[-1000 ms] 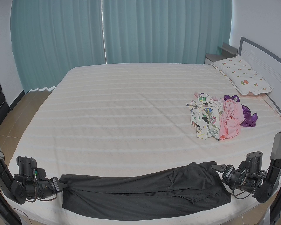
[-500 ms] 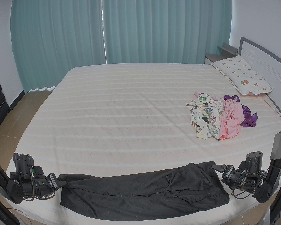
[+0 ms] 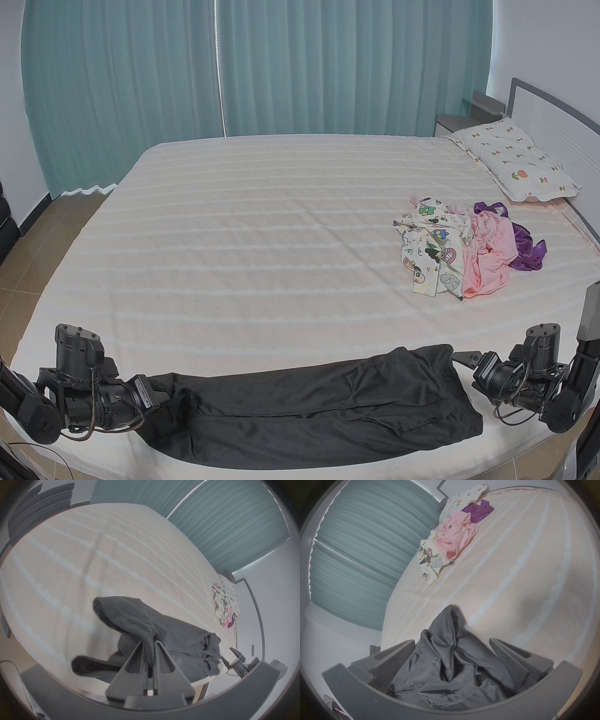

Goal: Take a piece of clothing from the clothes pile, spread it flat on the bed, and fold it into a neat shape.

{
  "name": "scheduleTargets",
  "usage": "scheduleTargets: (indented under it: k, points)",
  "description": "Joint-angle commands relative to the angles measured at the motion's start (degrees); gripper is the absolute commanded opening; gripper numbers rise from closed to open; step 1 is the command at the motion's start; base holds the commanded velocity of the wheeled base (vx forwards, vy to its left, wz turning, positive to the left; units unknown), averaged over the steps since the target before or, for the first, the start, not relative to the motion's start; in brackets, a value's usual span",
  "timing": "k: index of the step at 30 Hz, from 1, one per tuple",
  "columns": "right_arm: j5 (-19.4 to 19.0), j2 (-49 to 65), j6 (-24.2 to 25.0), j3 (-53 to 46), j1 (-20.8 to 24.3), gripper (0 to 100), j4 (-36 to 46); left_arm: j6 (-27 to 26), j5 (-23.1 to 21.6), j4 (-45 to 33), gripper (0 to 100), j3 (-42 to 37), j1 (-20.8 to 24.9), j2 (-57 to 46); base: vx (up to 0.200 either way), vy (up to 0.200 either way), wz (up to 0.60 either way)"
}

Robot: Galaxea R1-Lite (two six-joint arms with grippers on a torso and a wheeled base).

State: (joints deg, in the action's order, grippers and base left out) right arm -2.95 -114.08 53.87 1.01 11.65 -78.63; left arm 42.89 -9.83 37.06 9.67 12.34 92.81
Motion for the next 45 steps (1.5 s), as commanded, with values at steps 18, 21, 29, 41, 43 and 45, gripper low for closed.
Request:
scheduleTargets:
  k: [18,21,29,41,43,45]
  points:
    - [0.05,0.09,-0.08,-1.01,0.12,100,-0.03,13.01,8.07,-21.50,0,20.30,22.64,-4.13,0.000,-0.200,0.00]
    - [0.05,-0.09,0.01,-1.01,0.21,100,-0.03,13.36,8.24,-21.41,0,21.27,23.26,-2.37,0.000,-0.200,0.00]
    - [0.05,-0.35,-0.08,-1.01,0.12,100,-0.21,13.45,8.51,-21.94,0,26.19,25.37,2.73,0.000,-0.200,0.00]
    - [0.05,-0.53,-0.08,-1.01,0.21,100,-0.12,14.68,9.65,-21.33,0,33.22,28.09,12.22,0.000,-0.083,0.00]
    - [0.05,-0.53,-0.17,-1.01,0.12,100,-0.21,15.74,9.65,-21.41,0,34.72,29.24,13.54,0.000,0.000,0.00]
    - [0.05,-0.62,-0.17,-1.01,0.12,100,-0.30,16.70,9.65,-21.41,0,35.86,29.85,14.51,0.000,0.000,0.00]
